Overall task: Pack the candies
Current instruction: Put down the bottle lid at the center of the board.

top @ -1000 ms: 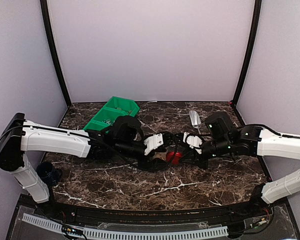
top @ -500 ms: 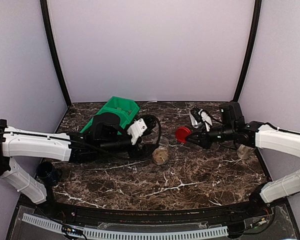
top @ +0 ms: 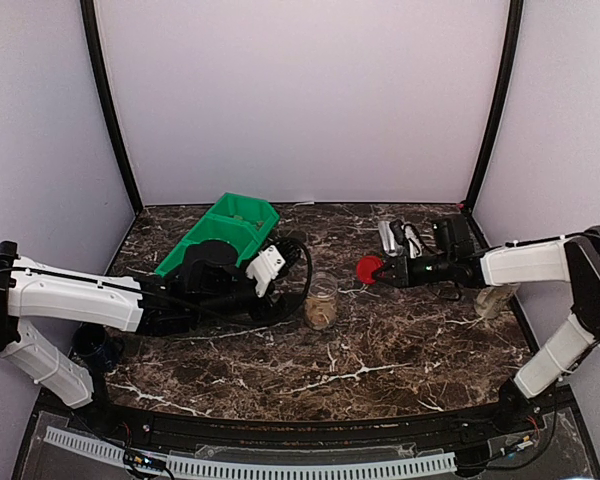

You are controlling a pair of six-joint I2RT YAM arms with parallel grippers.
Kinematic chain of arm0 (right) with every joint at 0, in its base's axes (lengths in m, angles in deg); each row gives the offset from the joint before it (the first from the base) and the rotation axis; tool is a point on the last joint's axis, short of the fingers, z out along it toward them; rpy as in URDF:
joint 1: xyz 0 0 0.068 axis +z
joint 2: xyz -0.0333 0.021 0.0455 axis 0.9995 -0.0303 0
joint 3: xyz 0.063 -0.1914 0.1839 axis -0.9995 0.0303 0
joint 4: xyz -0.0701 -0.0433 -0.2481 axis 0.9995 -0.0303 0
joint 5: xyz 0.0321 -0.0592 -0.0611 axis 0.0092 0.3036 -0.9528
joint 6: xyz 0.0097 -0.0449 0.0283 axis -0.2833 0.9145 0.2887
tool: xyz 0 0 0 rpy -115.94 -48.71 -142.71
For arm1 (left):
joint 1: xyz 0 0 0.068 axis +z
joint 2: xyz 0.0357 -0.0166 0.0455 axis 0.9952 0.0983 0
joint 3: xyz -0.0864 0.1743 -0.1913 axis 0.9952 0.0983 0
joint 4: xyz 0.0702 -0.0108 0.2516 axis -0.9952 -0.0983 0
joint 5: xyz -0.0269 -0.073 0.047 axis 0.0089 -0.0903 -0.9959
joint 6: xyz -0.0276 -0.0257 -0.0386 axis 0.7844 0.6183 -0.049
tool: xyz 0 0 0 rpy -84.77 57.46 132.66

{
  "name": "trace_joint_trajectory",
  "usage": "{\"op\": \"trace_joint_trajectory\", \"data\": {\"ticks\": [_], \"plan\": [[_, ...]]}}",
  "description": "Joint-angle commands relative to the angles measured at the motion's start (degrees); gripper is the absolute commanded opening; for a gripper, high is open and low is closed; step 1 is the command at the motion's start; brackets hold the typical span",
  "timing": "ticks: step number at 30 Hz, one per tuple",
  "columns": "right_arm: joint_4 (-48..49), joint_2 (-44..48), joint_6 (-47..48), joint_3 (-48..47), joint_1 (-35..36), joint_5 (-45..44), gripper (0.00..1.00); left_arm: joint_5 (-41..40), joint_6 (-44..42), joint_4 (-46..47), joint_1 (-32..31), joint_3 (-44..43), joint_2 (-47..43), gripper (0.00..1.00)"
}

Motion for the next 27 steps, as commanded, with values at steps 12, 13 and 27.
{"op": "trace_joint_trajectory", "data": {"ticks": [12, 13, 27], "plan": [[10.62, -16.96, -9.91, -3.95, -0.66, 4.60, 0.11, -1.32, 1.47, 2.86, 0.15, 1.81, -0.75, 0.62], [10.18, -17.19, -9.66, -4.10, -0.70, 4.13, 0.11, -1.27, 1.42, 2.90, 0.18, 1.81, -0.60, 0.62], [-0.98, -19.59, -4.53, -7.42, -0.70, -1.26, 0.24, -1.75, 1.74, 3.04, 0.15, 1.12, 0.59, 0.64]]}}
